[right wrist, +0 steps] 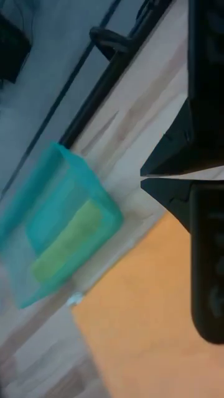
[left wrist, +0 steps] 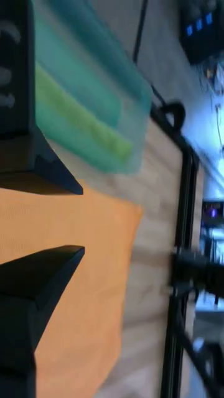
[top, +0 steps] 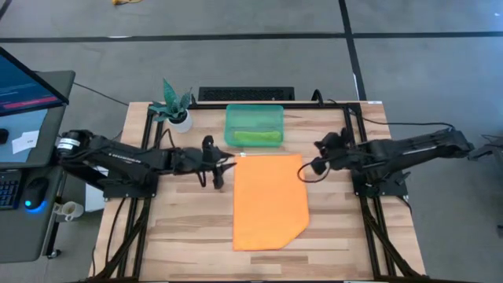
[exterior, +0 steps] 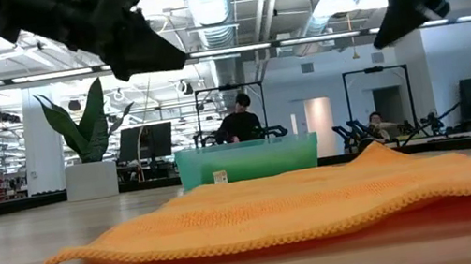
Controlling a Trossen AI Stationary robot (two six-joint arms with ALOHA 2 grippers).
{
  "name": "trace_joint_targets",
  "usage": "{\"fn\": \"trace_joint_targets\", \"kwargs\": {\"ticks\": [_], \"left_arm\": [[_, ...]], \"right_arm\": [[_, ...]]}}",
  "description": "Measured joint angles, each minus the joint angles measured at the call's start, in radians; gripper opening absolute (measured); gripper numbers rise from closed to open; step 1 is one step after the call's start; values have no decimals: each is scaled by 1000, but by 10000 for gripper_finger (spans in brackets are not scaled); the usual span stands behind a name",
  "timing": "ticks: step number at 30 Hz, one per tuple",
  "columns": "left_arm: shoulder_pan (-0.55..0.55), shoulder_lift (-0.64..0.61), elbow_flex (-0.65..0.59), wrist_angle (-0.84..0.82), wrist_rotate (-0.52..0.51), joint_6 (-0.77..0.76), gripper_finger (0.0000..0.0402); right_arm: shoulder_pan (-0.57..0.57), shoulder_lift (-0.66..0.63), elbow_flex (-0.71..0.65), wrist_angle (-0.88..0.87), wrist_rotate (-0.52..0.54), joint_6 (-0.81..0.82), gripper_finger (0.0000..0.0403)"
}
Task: Roll microfiber towels into tight, uniform cylinder then place into a basket
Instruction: Fold the orange towel
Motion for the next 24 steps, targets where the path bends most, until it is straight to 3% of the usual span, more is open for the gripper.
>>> {"fn": "trace_joint_targets", "kwargs": {"ticks": [5, 9, 15, 20, 24], "left_arm": [[68, 0, 0, 2, -62, -78, 181], [117, 17, 1, -8, -63, -198, 212], [135, 146, 1, -8, 38, -246, 222], [140, 275, 11, -19, 60, -242, 222], [166, 351, 55, -55, 160, -289, 222]], "right_arm": [[2, -120, -52, 30, -16, 52, 31], [2, -137, -133, 111, -25, 49, 30], [-6, -110, -176, 195, -28, 2, 43], [-5, -64, -176, 257, -29, 0, 67], [-7, -14, -175, 270, -30, -3, 94]]}}
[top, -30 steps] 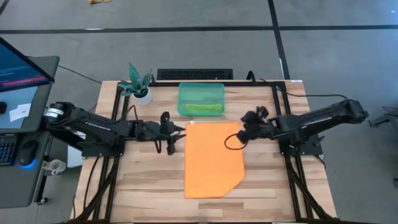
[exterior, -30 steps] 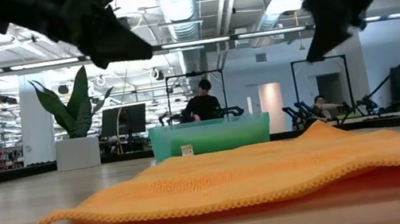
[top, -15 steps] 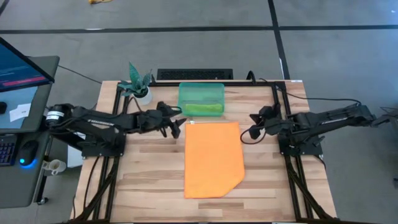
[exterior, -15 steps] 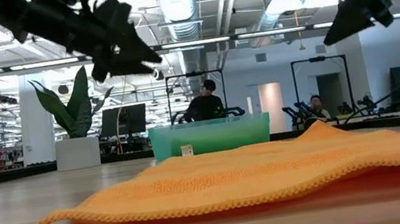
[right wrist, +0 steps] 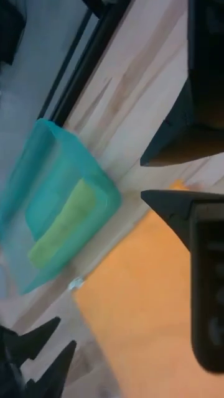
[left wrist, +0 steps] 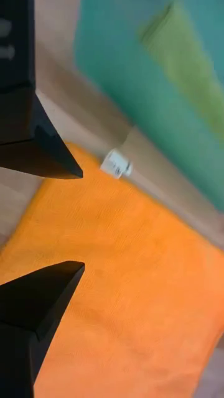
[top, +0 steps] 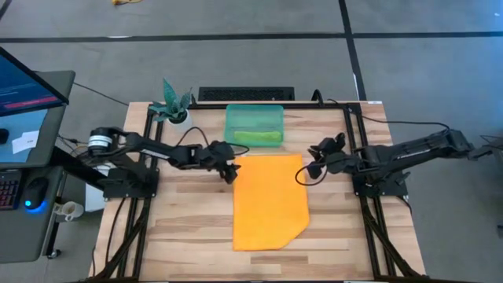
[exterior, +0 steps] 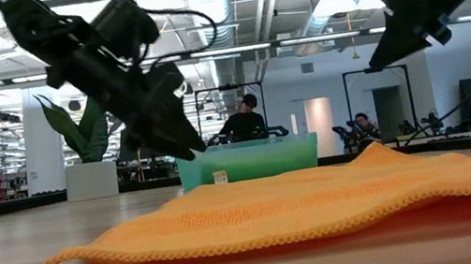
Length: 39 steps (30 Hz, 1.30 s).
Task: Roll microfiber towels into tight, uniform cylinder then place into a basket
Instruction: Fold the orange towel
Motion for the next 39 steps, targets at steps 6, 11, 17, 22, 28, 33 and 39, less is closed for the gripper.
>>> {"fn": "trace_joint_targets", "kwargs": {"ticks": [6, 11, 17, 22, 28, 33, 39], "left_arm": [[31, 60, 72, -56, 59, -23, 222], [28, 64, 105, -153, 35, -37, 222], [26, 64, 105, -258, -32, -84, 222], [25, 104, 105, -180, -33, -83, 222], [50, 175, 112, -127, -22, -51, 222], [63, 175, 119, -140, -20, -89, 222], [64, 186, 121, -134, 1, -89, 215]], "right_arm": [[-21, 72, 0, 1, 0, -5, 146], [-55, 114, 0, 1, 0, -5, 187], [-83, 148, 0, 18, -52, -5, 219], [-87, 172, 0, 50, -56, -5, 226], [-87, 171, 0, 52, -59, -7, 226], [-87, 170, 0, 53, -59, -7, 226], [-102, 170, 0, 54, -168, -7, 224]]}}
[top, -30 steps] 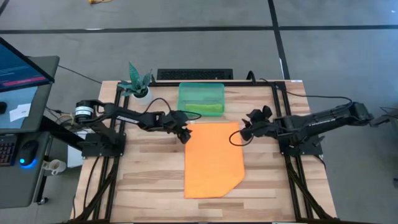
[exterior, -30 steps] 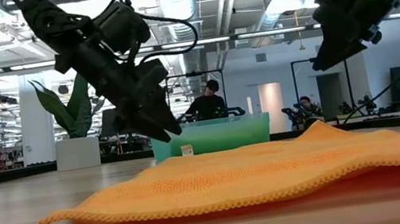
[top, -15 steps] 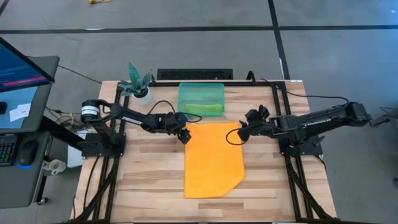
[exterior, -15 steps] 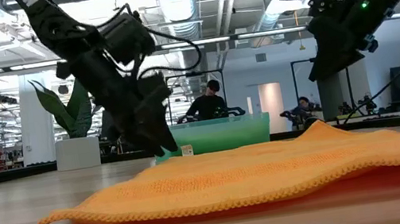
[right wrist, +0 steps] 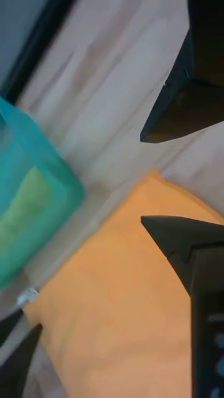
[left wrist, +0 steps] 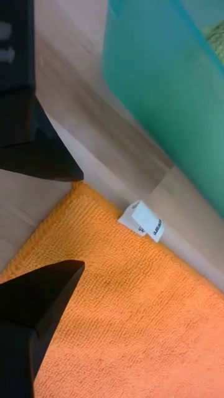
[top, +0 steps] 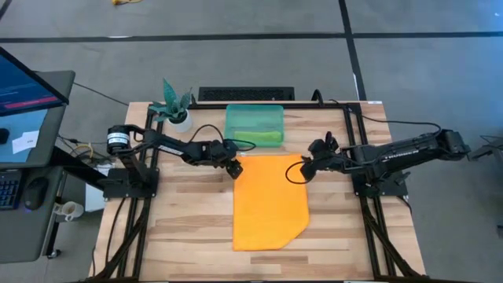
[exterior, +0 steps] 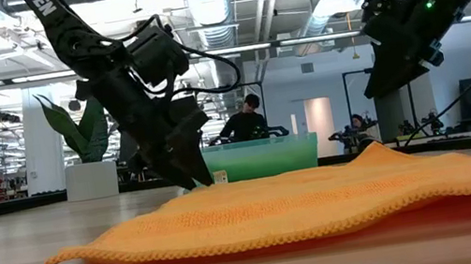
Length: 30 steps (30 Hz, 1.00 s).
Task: Roll microfiber towels into tight, uniform cylinder then place into a basket
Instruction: Fold the orange towel
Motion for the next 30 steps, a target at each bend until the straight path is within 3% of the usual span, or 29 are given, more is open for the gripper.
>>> {"fn": "trace_joint_targets", "kwargs": {"ticks": [8, 16, 23, 30], "left_arm": [[-3, 3, 0, 10, 12, 10, 177], [-4, 5, -1, 39, 61, 36, 144], [-7, 6, -2, 43, 69, 40, 122], [-8, 6, -2, 49, 73, 40, 83]], "right_arm": [[-9, 55, 0, 9, -41, 0, 215], [-91, 132, 0, 34, -41, 0, 214], [-121, 151, 0, 53, -121, -1, 203], [-121, 151, 0, 55, -128, 1, 199]]}}
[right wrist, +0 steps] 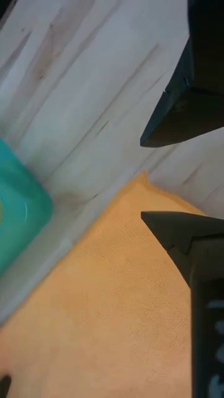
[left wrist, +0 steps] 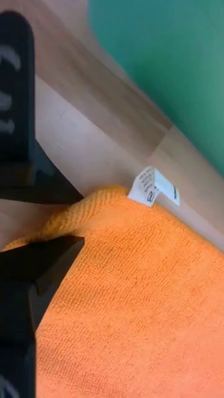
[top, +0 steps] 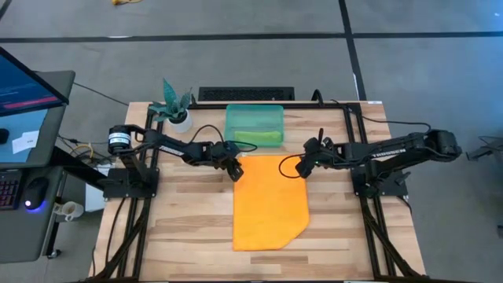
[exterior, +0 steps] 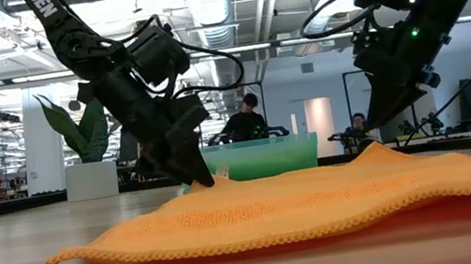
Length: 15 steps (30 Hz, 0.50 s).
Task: Roll microfiber towels into tight, uniform cylinder then place into a basket
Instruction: Fold the orange towel
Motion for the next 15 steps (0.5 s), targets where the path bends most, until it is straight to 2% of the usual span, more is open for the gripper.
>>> {"fn": "trace_joint_targets", "kwargs": {"ticks": [10, 15], "left_arm": [[0, 0, 0, 5, -5, 12, 18], [0, 0, 0, -1, -7, 12, 2]], "right_arm": [[-7, 55, -2, 27, -14, 0, 199], [-29, 110, 0, 62, -38, -16, 198]]}}
